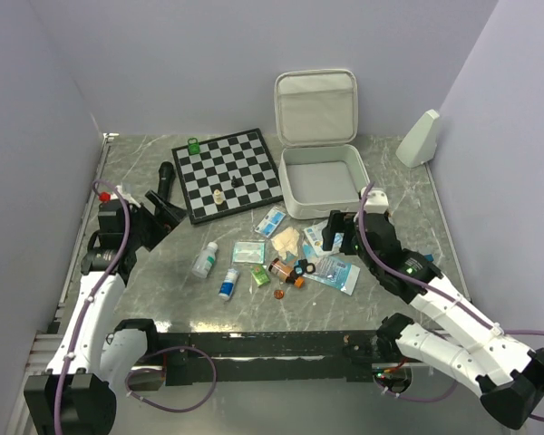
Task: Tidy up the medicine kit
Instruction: Move the medicine box to the center of the board.
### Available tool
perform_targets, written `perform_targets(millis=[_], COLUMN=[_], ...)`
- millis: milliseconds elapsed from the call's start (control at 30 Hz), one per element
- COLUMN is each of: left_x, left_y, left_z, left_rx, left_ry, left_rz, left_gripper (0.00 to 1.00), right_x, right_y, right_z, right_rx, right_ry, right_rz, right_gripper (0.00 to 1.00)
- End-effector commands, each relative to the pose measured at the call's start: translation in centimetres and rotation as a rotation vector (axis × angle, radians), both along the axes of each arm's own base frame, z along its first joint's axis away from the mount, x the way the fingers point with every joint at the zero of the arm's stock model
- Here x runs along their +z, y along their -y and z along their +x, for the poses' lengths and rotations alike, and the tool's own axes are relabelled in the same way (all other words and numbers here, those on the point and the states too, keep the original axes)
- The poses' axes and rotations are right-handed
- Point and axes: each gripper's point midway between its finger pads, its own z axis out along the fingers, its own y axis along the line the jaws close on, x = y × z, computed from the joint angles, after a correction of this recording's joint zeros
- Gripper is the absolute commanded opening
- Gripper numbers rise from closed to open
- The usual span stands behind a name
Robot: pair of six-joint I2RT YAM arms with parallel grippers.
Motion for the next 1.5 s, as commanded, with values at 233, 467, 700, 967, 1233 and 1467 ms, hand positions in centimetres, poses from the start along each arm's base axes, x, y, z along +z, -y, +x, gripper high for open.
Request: perform_targets(millis=[233,467,700,967,1233,1467], left_x=[1.4,0.8,0.0,-0.1,-0.1,-0.6], left_y=[2.2,4.0,4.6,4.6,4.8,4.8], left_z=[-0.9,-1.7,-1.8,-1.8,-1.8,-1.6], left_rx=[-0.065,-0.074,-0.092,-0.099,-0.116,-0.112], left_ry=[0.104,0.1,0.072,0.076,0.074,0.061], left_rz=[0.044,0.032,0.046,0.053,0.054,0.055], left_gripper=[0.99,0.94,0.93,0.94,0.94,0.95], right_x=[4.0,1.7,-0.4,-2.5,-6.6,-8.8], right_y=[1.9,5.0,9.8,12.3,12.9,13.6], right_z=[4.9,10.4,15.3,20.9,23.9,24.9], right_rx=[-0.218,-0.412,-0.61,-0.611,-0.567,-0.56], right_ry=[-0.007,-0.116,-0.168,-0.259,-0.372,-0.444], right_rz=[-0.025,0.113,0.04,-0.082,-0.162,-0.144], right_gripper=[0.98,0.91,0.89,0.86,0.8,0.49])
